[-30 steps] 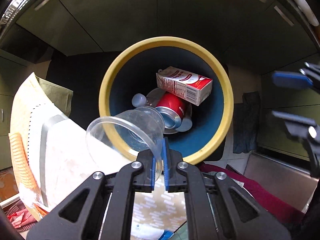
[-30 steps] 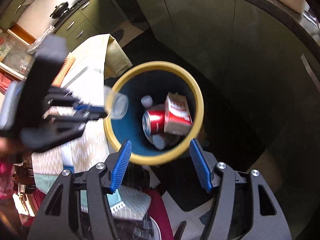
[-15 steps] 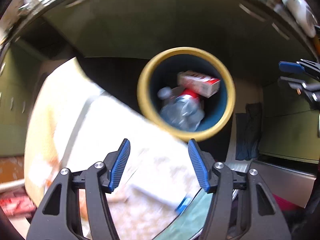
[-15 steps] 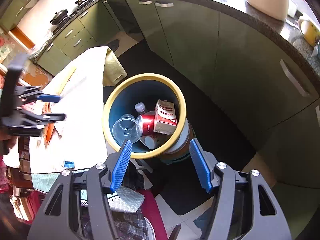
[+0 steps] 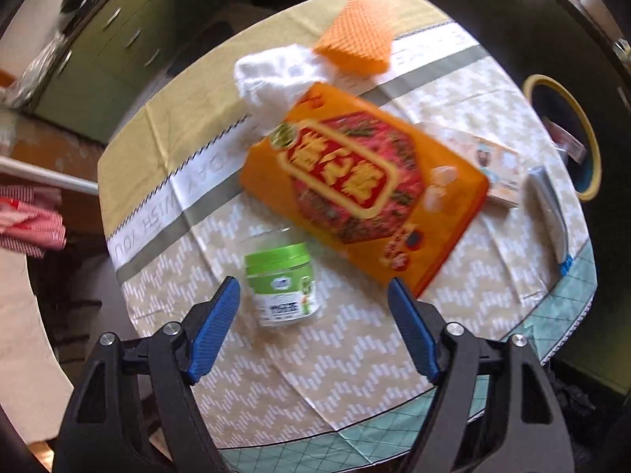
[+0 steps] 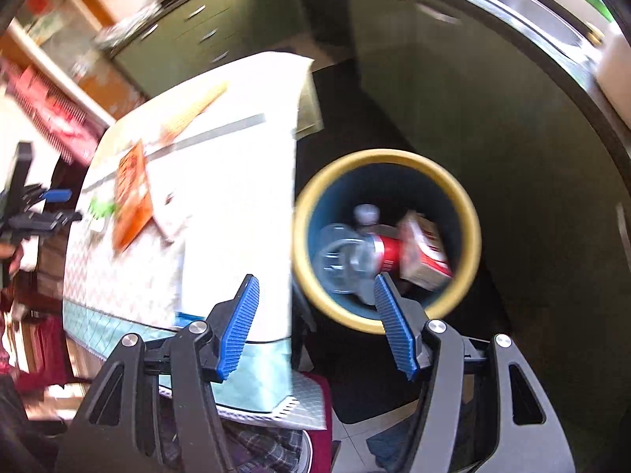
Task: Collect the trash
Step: 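Grasp the green-lidded jar with the left tool while the right tool grasps the toothpaste tube, then drop the toothpaste tube into the bin with the right tool while the left tool drops the jar, then grasp the orange candy bag on the table with the left tool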
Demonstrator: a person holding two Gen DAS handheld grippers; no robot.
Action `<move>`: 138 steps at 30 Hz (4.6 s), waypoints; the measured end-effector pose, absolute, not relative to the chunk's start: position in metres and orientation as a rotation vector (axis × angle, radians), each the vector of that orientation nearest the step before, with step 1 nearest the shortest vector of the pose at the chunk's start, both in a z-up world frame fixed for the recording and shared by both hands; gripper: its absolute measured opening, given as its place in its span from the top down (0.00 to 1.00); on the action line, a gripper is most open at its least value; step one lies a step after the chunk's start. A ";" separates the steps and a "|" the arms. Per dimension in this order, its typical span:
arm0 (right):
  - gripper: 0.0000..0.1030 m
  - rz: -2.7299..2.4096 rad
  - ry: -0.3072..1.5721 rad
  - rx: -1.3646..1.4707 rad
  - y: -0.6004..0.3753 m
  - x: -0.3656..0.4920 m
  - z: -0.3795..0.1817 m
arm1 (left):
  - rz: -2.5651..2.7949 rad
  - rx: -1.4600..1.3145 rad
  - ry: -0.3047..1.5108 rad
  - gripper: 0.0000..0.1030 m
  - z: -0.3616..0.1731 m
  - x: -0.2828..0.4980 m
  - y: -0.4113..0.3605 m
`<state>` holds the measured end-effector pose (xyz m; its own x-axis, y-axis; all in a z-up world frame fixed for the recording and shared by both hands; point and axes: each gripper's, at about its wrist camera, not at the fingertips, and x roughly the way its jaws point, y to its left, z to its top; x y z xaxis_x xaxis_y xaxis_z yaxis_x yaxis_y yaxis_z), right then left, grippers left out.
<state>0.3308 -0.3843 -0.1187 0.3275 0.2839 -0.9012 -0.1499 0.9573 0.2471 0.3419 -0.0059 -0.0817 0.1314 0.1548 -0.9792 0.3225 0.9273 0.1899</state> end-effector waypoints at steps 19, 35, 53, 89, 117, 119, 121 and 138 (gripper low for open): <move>0.42 0.398 1.306 0.000 -0.295 0.339 -0.128 | -0.107 0.246 1.576 0.53 -0.152 0.361 0.040; 0.46 0.446 1.479 -0.114 -0.200 0.369 -0.187 | -0.198 0.271 1.388 0.54 -0.077 0.266 0.050; 0.78 0.421 1.462 0.043 -0.257 0.373 -0.176 | -0.444 0.406 1.292 0.54 -0.034 0.260 -0.075; 0.64 0.079 1.257 0.278 -0.514 0.303 -0.149 | -0.719 0.542 1.337 0.45 -0.138 0.381 -0.417; 0.54 0.562 1.292 -0.164 -0.228 0.375 -0.131 | -0.300 0.461 1.282 0.34 -0.090 0.318 -0.061; 0.54 0.555 1.295 -0.173 -0.227 0.378 -0.134 | -0.322 0.574 1.242 0.34 -0.096 0.305 -0.080; 0.54 0.549 1.301 -0.166 -0.229 0.382 -0.136 | -0.335 0.653 1.231 0.34 -0.106 0.296 -0.097; 0.54 0.556 1.310 -0.137 -0.244 0.372 -0.135 | -0.353 0.513 1.317 0.42 -0.115 0.317 -0.094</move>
<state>0.3719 -0.2444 -0.1345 0.1489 0.3095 -0.9392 -0.4604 0.8623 0.2111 0.3171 -0.0938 -0.1147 0.2234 0.0416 -0.9738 0.5227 0.8382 0.1557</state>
